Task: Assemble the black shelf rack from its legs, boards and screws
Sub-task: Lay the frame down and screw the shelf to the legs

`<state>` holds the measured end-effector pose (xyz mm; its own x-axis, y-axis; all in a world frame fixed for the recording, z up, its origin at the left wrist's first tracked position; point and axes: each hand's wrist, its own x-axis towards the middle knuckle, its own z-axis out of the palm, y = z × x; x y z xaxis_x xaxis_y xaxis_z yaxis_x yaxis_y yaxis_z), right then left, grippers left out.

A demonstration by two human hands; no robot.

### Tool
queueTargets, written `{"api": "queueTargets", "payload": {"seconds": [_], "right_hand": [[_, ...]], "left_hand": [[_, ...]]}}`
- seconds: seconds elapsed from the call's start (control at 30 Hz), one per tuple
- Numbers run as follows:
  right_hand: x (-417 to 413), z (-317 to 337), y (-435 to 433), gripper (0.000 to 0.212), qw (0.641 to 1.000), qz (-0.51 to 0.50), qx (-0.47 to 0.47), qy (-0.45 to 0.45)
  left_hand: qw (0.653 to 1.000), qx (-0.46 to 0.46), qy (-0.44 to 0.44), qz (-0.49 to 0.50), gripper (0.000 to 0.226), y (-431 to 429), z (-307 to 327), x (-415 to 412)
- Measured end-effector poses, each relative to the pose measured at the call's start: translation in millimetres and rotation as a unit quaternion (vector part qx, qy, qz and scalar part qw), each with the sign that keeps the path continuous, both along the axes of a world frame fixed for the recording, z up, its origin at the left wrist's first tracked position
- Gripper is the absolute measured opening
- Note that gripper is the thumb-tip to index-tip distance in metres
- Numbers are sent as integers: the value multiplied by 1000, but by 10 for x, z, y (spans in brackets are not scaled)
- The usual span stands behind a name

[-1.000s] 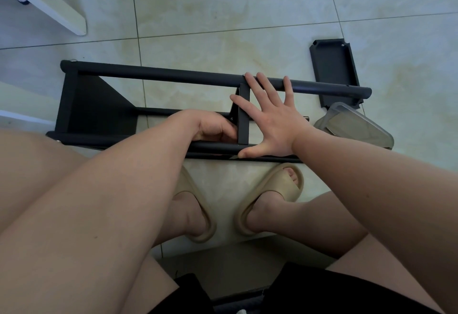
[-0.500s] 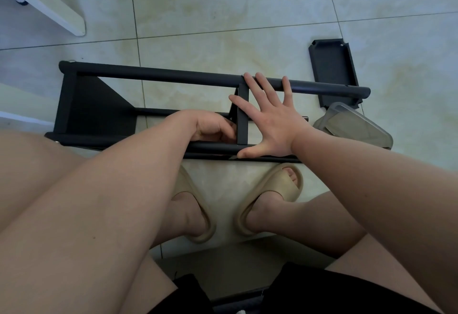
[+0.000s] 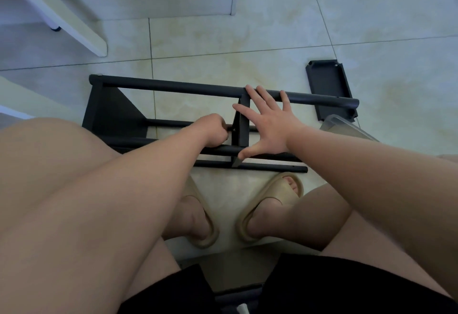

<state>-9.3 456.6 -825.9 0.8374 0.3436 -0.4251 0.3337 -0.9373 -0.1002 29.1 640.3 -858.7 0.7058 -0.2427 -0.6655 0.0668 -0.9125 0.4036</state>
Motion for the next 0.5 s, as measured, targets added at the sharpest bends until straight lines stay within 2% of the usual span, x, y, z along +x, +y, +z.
{"api": "queueTargets", "payload": {"seconds": [0.13,0.3,0.4,0.5], "right_hand": [[-178,81,-24,107,997,-57,36,30],[-523,101,-163,92,994,-86,-14,60],[-634,136,-103,88,988,-116,-31,93],[-749,130,25,84,986,-137,-29,95]], "left_hand": [[994,71,38,-72,35,164,226,-57],[970,131,121,-165,51,230,632,-55],[956,176,77,-224,56,193,770,-135],[956,194,42,-216,53,146,798,-253]]}}
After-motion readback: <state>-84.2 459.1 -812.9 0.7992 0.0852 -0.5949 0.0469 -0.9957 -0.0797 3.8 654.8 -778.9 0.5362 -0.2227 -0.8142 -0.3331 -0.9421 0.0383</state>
